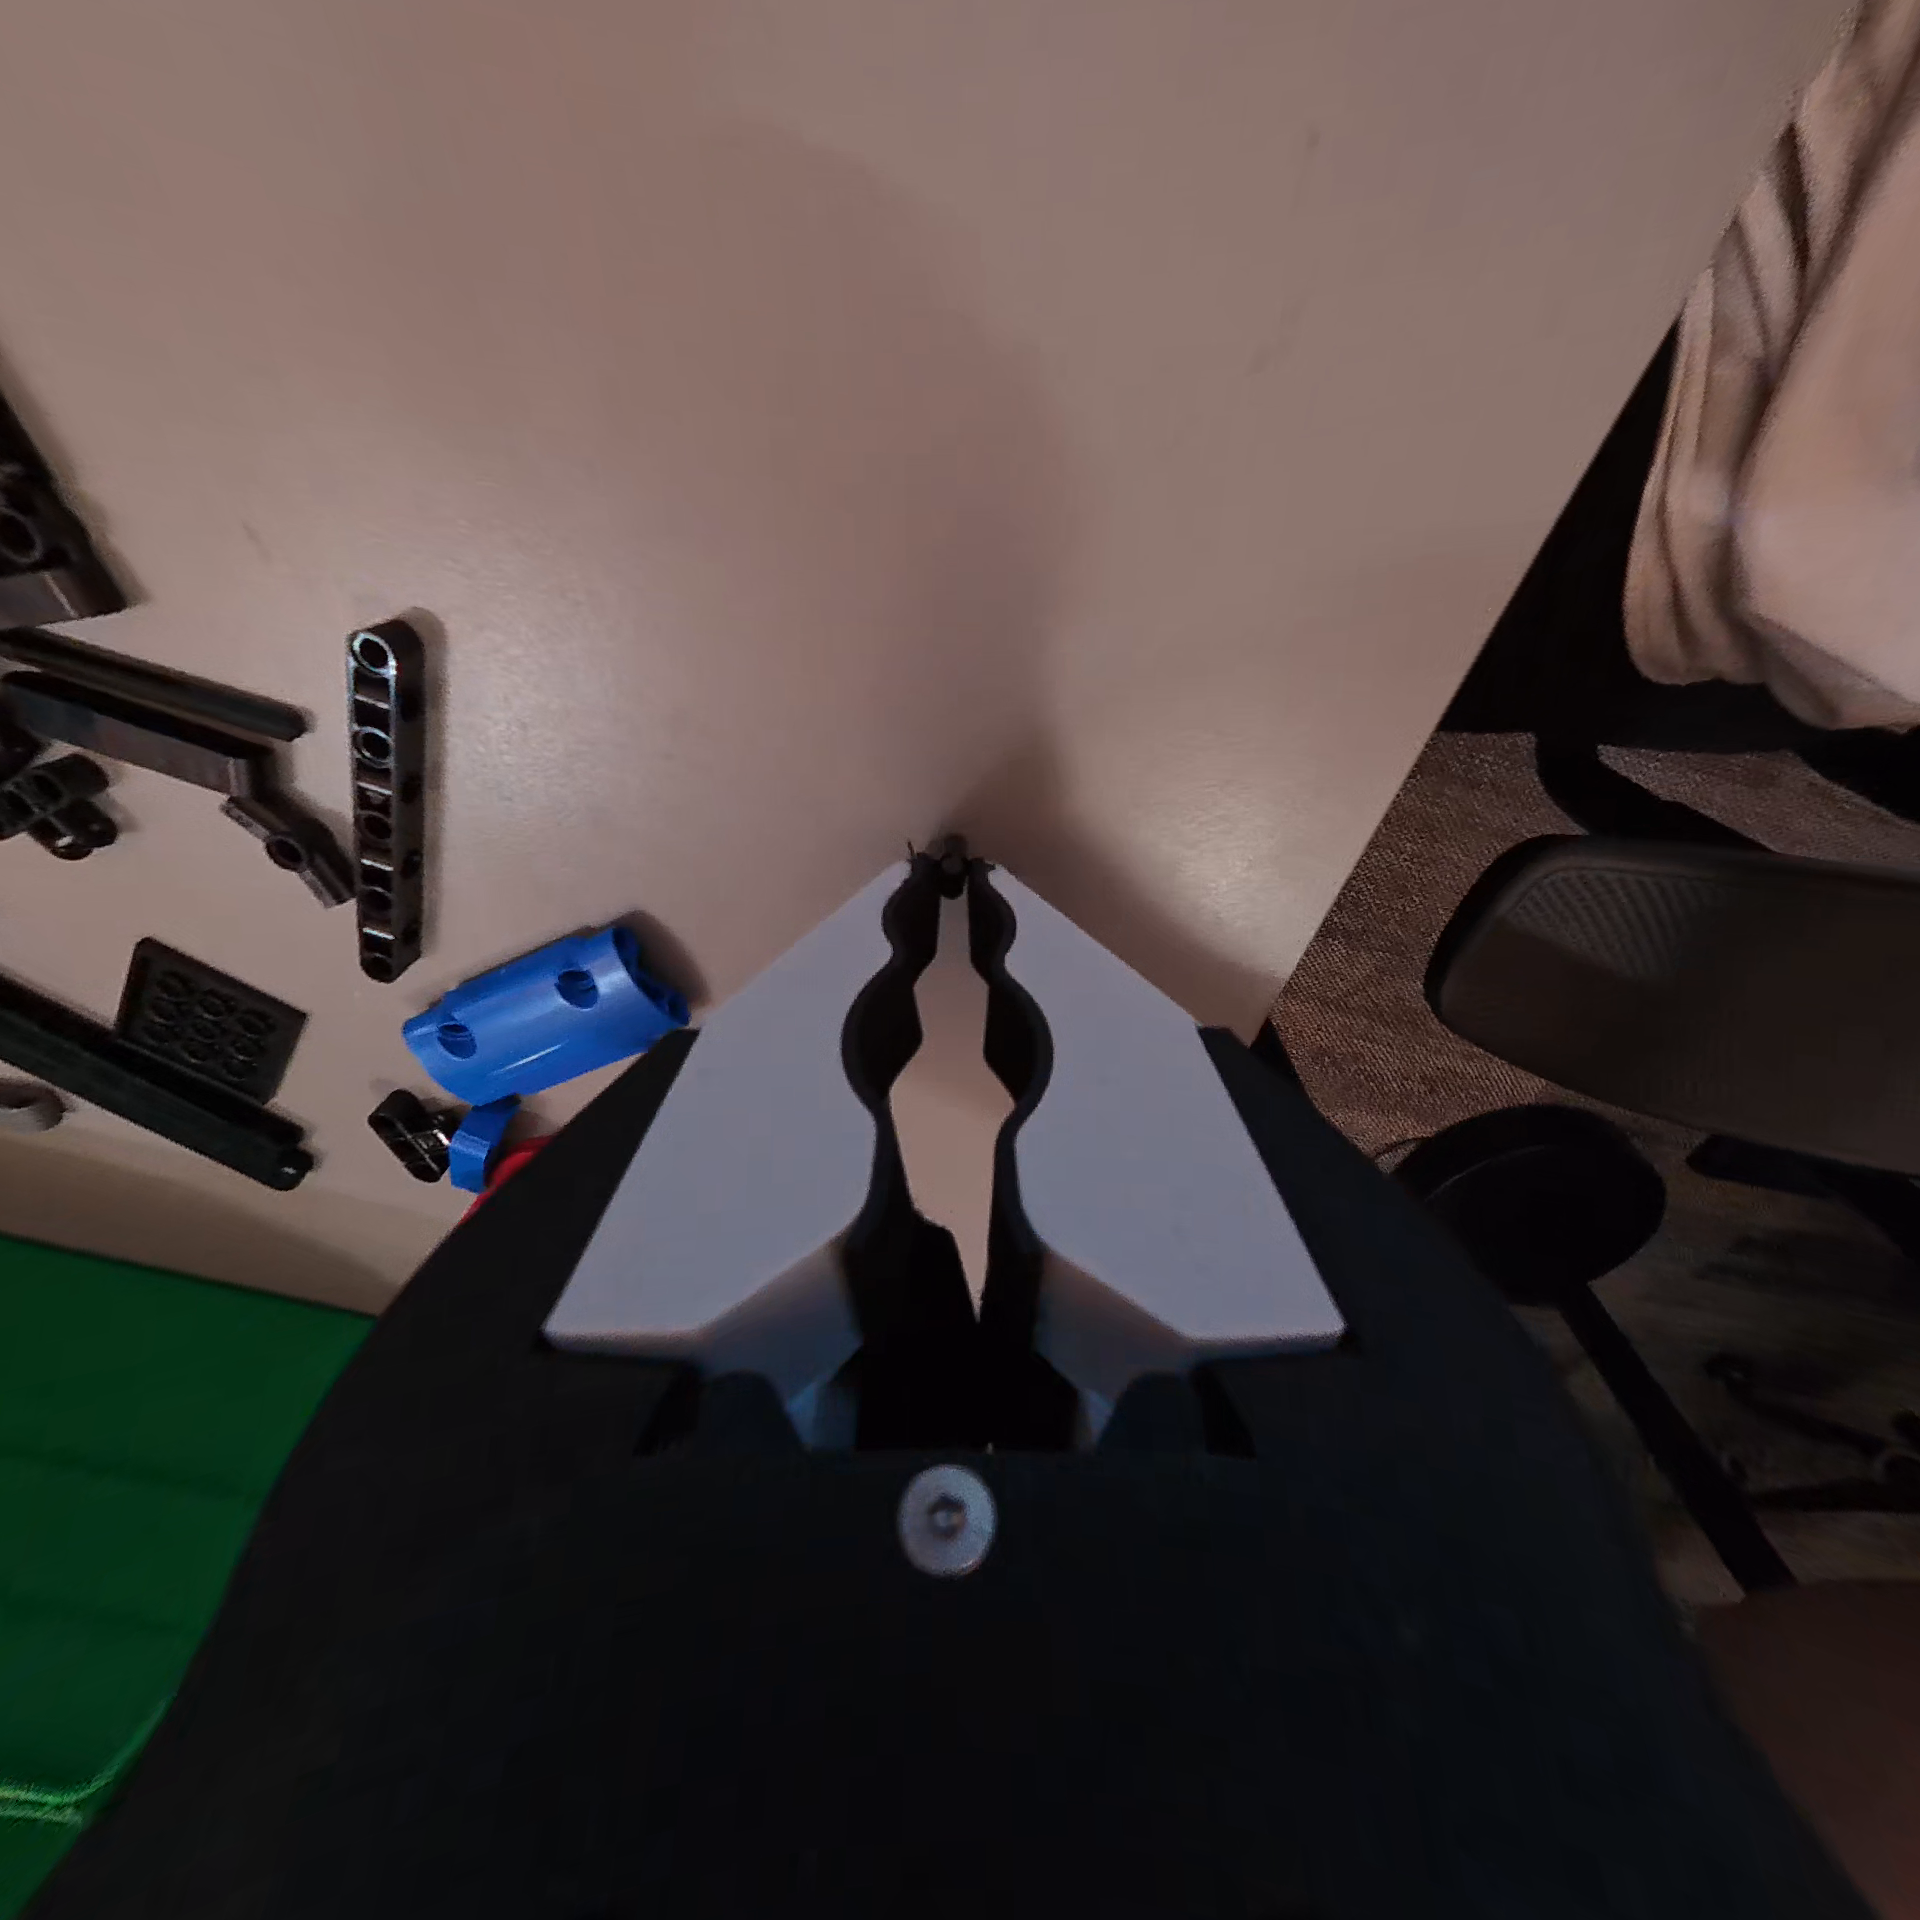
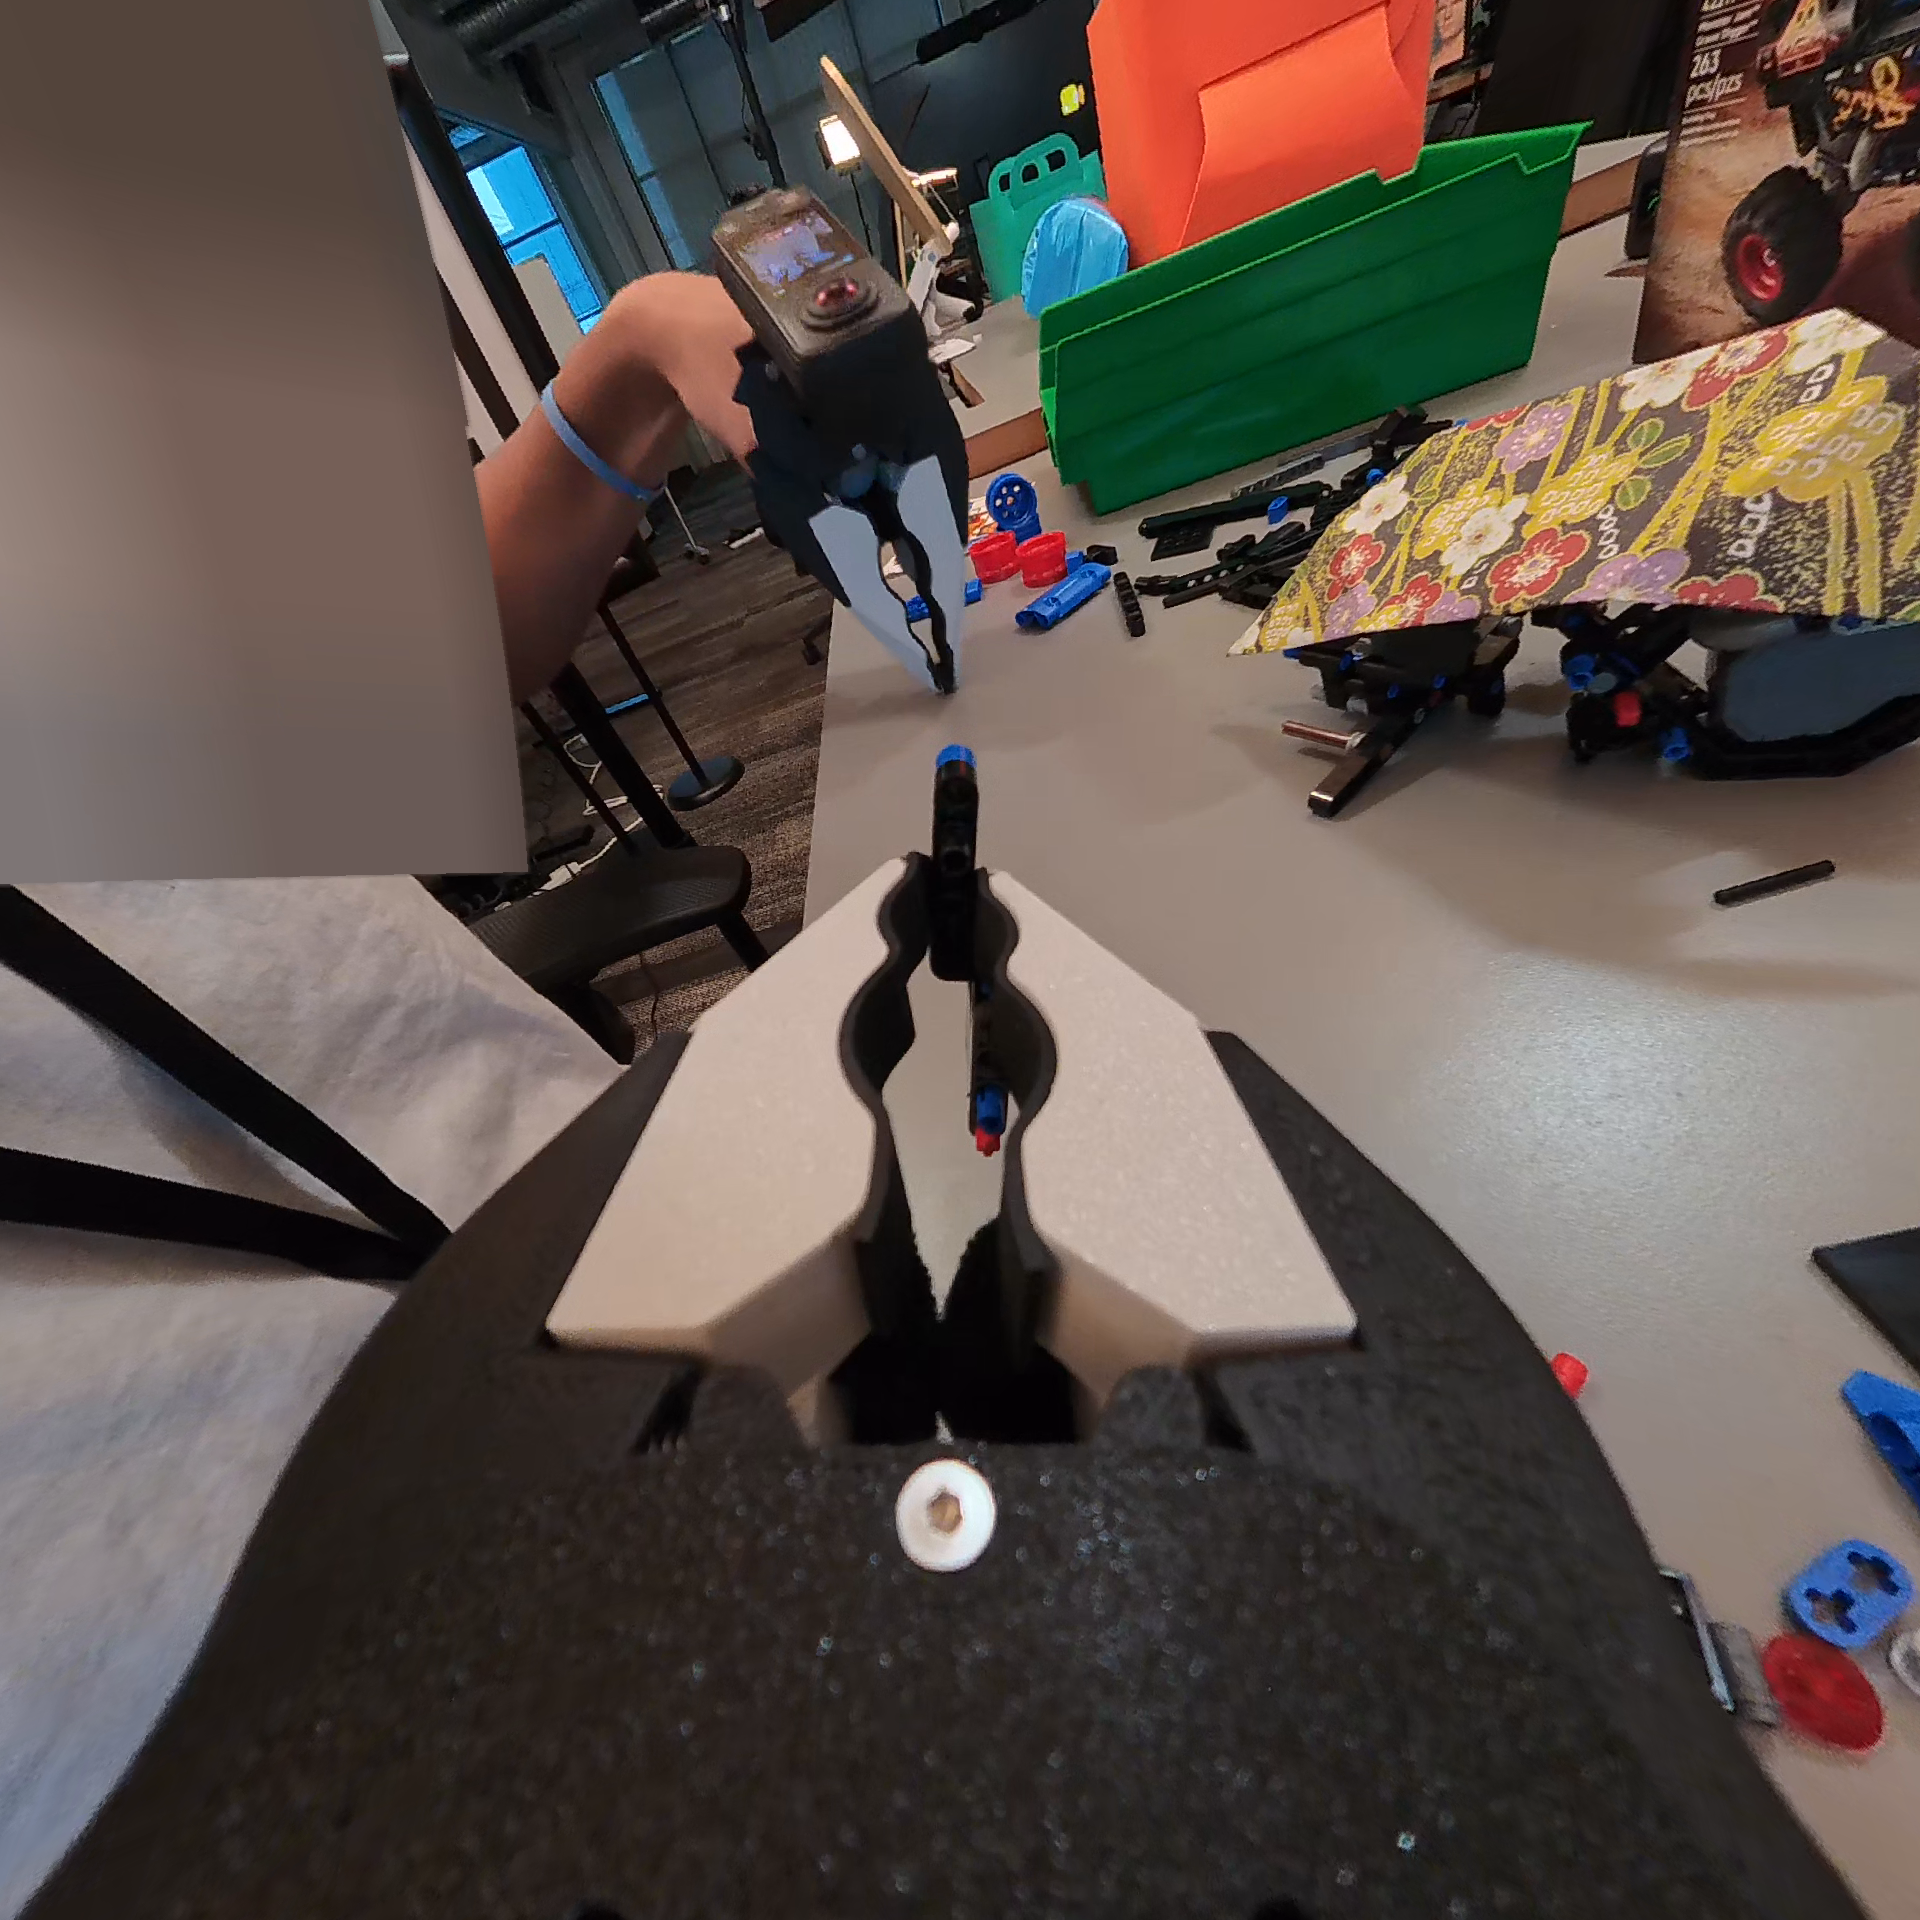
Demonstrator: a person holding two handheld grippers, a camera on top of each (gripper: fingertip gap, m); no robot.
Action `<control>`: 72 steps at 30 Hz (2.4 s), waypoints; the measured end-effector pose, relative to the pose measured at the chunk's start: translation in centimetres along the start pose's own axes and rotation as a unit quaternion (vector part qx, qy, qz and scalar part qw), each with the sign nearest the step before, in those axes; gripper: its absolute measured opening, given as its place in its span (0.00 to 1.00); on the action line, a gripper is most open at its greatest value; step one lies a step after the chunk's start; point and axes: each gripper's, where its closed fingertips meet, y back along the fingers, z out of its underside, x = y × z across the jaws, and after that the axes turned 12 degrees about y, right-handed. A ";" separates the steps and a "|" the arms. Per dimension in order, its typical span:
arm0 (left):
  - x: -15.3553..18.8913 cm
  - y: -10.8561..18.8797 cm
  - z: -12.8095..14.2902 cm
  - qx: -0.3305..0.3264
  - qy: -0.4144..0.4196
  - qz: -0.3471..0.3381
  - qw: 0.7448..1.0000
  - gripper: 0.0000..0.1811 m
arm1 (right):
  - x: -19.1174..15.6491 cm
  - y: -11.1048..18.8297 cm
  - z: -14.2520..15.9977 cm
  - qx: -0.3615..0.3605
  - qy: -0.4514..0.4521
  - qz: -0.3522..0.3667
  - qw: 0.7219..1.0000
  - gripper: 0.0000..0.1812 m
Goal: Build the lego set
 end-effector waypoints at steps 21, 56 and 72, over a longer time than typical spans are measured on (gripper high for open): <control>0.0 0.6 -0.8 0.065 0.015 0.010 0.998 0.04 | -0.3 -0.1 0.1 -0.002 0.001 -0.007 1.000 0.03; 9.7 11.5 -26.1 0.604 0.161 0.395 0.674 0.01 | 1.2 0.1 -3.0 0.118 -0.137 -0.048 0.982 0.03; 10.3 11.7 -26.6 0.616 0.154 0.377 0.674 0.01 | 0.9 -0.1 -2.7 0.104 -0.118 -0.043 0.987 0.03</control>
